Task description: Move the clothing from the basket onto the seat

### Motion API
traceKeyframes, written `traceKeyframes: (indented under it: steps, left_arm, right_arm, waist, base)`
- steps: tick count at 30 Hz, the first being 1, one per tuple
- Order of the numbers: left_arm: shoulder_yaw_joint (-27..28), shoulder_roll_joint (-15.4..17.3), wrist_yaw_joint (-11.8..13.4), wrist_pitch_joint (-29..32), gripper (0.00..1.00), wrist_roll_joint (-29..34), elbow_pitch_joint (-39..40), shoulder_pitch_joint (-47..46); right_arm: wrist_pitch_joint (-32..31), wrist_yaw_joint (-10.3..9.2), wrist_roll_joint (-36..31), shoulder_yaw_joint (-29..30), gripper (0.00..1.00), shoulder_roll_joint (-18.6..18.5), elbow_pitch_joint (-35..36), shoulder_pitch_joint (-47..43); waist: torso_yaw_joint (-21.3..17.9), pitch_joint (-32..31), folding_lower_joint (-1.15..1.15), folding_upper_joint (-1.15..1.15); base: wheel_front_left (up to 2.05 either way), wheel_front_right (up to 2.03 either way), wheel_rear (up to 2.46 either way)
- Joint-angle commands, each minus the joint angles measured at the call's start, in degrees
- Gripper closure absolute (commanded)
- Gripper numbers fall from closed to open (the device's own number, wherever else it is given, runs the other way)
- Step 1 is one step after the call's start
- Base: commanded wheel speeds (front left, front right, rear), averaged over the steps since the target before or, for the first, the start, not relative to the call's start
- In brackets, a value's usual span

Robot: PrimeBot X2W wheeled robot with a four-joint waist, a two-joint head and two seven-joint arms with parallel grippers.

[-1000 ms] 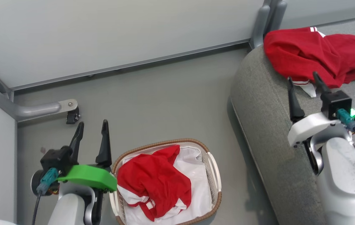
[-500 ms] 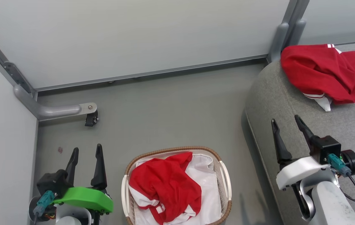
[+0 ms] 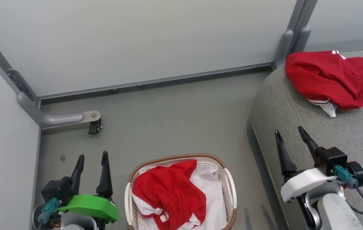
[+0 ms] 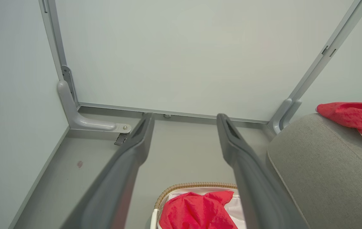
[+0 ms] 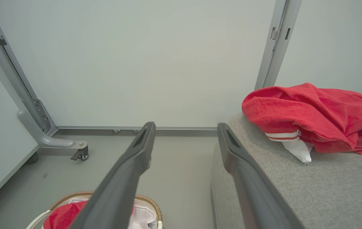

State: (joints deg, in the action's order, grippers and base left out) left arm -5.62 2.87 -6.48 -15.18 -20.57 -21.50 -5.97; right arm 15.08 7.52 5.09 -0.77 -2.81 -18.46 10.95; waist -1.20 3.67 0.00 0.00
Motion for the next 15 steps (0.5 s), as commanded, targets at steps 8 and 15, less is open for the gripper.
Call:
traceKeyframes:
  steps: [8, 15]
  left_arm:
    - [-0.28, 0.04, 0.28, 0.05, 0.00, 0.01, -0.29, 0.08]
    - [-0.11, 0.05, 0.21, 0.05, 0.00, 0.43, -0.18, -0.08]
  right_arm:
    - [0.14, -0.06, 0.25, -0.21, 0.00, -0.16, -0.08, -0.56]
    - [0.14, -0.06, -0.29, -0.33, 0.00, -0.16, 0.00, -0.06]
  waist:
    - [0.14, 0.02, 0.00, 0.00]
    - [0.15, 0.47, 0.00, 0.00]
  base:
    - [0.00, 0.00, 0.00]
    - [0.00, 0.00, 0.00]
